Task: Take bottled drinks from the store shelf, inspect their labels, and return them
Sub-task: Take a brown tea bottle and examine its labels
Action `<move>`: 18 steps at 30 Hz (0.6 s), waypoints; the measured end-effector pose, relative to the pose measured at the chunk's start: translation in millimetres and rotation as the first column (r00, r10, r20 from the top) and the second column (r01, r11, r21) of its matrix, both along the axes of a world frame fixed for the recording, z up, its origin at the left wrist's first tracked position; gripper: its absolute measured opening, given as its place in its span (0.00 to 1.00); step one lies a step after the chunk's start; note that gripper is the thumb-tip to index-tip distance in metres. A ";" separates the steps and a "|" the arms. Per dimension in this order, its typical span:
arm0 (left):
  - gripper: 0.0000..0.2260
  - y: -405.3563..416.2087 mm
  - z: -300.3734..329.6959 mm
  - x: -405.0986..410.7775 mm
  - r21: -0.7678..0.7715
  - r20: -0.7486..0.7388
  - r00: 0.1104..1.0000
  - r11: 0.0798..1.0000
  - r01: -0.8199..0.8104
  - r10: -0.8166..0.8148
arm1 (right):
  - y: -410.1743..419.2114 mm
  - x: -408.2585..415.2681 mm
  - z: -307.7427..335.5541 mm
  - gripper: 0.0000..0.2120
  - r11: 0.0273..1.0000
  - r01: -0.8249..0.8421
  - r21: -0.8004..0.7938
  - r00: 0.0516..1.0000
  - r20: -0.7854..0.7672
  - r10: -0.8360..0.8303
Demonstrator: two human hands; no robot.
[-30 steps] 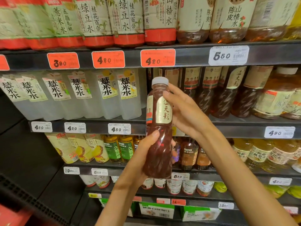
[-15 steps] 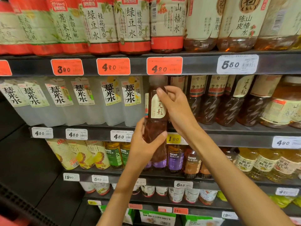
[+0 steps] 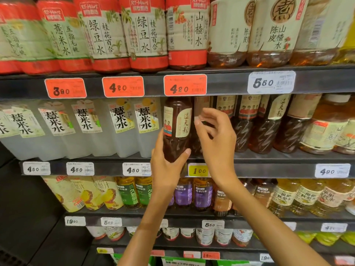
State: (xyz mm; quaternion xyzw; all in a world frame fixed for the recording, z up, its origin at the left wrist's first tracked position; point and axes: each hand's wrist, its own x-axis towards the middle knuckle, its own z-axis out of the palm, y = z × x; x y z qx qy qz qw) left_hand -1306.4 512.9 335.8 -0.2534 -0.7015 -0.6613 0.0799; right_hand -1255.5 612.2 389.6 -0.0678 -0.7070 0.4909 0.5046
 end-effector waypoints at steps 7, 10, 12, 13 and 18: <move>0.35 5.0 -2.2 1.0 0.015 0.016 0.995 0.995 -0.103 0.103 | 21.7 -21.1 2.8 0.13 0.817 0.369 0.444 0.897 0.059 -0.438; 0.35 6.9 -4.1 -1.9 0.025 0.019 0.992 0.992 -0.125 0.125 | 19.3 -30.9 8.4 0.15 0.752 0.445 0.487 0.842 0.060 -0.537; 0.35 4.5 -4.7 -4.5 0.018 0.010 0.988 0.988 -0.152 0.152 | 18.7 -35.8 12.8 0.15 0.707 0.474 0.525 0.814 0.046 -0.580; 0.35 2.7 -4.4 -6.2 0.013 0.004 0.987 0.986 -0.164 0.163 | 18.8 -37.6 15.2 0.16 0.688 0.479 0.545 0.804 0.044 -0.594; 0.36 -1.3 -1.8 -13.8 0.017 -0.006 0.982 0.982 -0.188 0.188 | 23.4 -40.4 24.1 0.23 0.645 0.435 0.628 0.782 0.093 -0.617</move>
